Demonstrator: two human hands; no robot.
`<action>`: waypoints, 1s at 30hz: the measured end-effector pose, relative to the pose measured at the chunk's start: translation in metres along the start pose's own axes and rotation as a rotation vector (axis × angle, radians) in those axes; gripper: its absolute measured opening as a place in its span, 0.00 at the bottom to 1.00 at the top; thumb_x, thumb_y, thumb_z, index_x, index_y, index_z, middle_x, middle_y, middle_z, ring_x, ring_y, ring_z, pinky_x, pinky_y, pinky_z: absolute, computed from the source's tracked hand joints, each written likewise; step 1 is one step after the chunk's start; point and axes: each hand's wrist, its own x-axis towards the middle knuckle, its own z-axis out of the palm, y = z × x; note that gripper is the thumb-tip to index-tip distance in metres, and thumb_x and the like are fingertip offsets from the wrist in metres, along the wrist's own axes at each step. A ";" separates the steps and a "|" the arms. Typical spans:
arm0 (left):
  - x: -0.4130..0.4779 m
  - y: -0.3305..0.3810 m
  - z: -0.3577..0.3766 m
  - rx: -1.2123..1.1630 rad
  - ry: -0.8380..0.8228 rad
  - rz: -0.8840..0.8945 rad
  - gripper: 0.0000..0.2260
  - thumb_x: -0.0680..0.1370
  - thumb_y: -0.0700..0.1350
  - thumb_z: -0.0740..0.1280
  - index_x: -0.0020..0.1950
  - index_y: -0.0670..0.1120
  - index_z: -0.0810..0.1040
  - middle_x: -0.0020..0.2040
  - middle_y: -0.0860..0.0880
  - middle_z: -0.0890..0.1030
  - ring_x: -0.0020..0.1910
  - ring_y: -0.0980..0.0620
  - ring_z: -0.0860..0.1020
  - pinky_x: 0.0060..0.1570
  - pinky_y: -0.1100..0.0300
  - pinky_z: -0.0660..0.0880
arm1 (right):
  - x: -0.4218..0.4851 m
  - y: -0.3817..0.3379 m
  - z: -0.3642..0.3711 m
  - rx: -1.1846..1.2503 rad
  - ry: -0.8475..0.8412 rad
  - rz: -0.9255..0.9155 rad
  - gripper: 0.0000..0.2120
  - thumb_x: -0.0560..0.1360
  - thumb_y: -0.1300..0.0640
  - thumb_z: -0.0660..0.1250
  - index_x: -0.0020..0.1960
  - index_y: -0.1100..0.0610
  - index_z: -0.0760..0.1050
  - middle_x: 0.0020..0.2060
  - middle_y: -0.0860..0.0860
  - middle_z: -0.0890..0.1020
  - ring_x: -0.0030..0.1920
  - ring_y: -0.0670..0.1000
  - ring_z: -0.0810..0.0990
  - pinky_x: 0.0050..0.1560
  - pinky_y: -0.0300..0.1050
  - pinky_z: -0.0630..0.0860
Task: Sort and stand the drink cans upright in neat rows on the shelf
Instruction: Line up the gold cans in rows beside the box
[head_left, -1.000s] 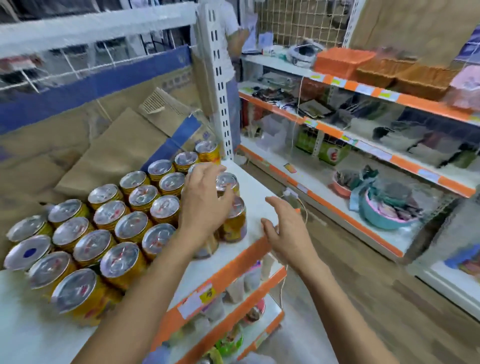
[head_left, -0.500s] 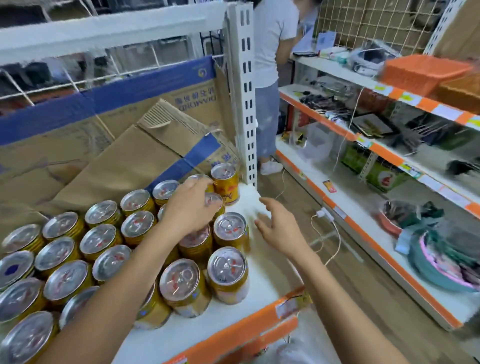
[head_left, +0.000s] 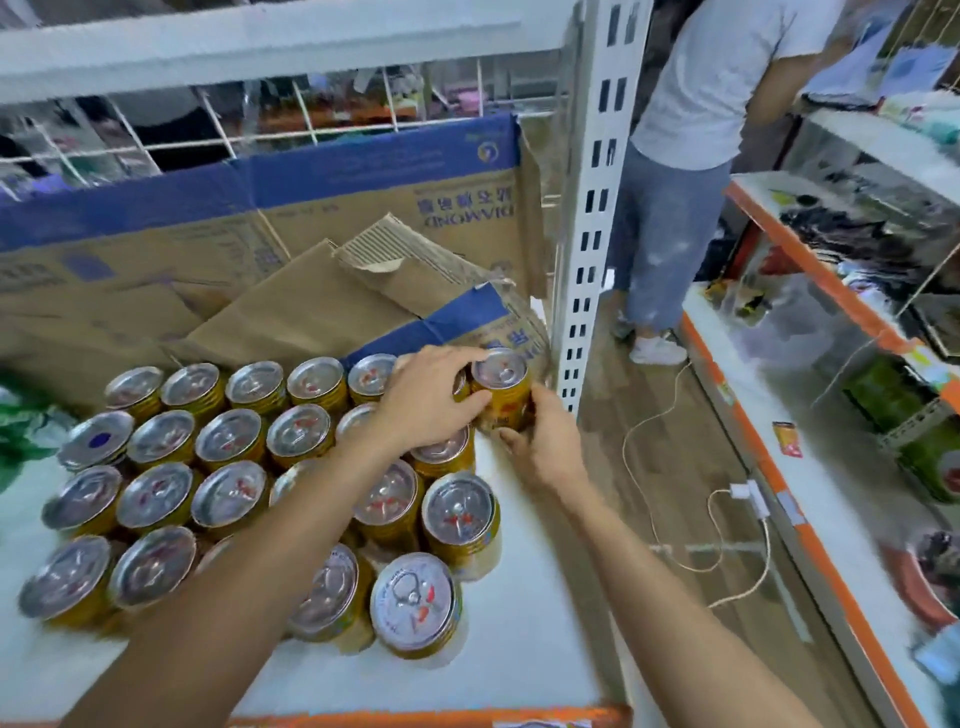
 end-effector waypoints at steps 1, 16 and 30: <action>-0.001 0.000 0.000 -0.033 0.023 -0.007 0.25 0.72 0.59 0.63 0.67 0.51 0.73 0.63 0.51 0.77 0.63 0.47 0.72 0.63 0.46 0.67 | 0.004 0.002 -0.001 -0.006 -0.015 -0.016 0.26 0.68 0.62 0.74 0.64 0.60 0.72 0.55 0.58 0.77 0.56 0.58 0.75 0.46 0.35 0.62; -0.004 -0.005 0.011 -0.153 0.183 0.014 0.09 0.72 0.50 0.72 0.49 0.50 0.78 0.49 0.52 0.78 0.51 0.50 0.73 0.53 0.51 0.71 | 0.003 0.004 0.012 0.110 0.021 0.025 0.30 0.66 0.61 0.76 0.63 0.57 0.67 0.56 0.51 0.79 0.55 0.51 0.78 0.51 0.39 0.71; -0.002 -0.008 0.011 -0.141 0.184 -0.041 0.15 0.73 0.45 0.68 0.60 0.49 0.77 0.56 0.49 0.78 0.57 0.47 0.71 0.55 0.58 0.66 | -0.004 0.011 0.012 0.058 0.030 -0.081 0.33 0.66 0.64 0.73 0.68 0.54 0.66 0.61 0.49 0.76 0.61 0.50 0.73 0.59 0.40 0.68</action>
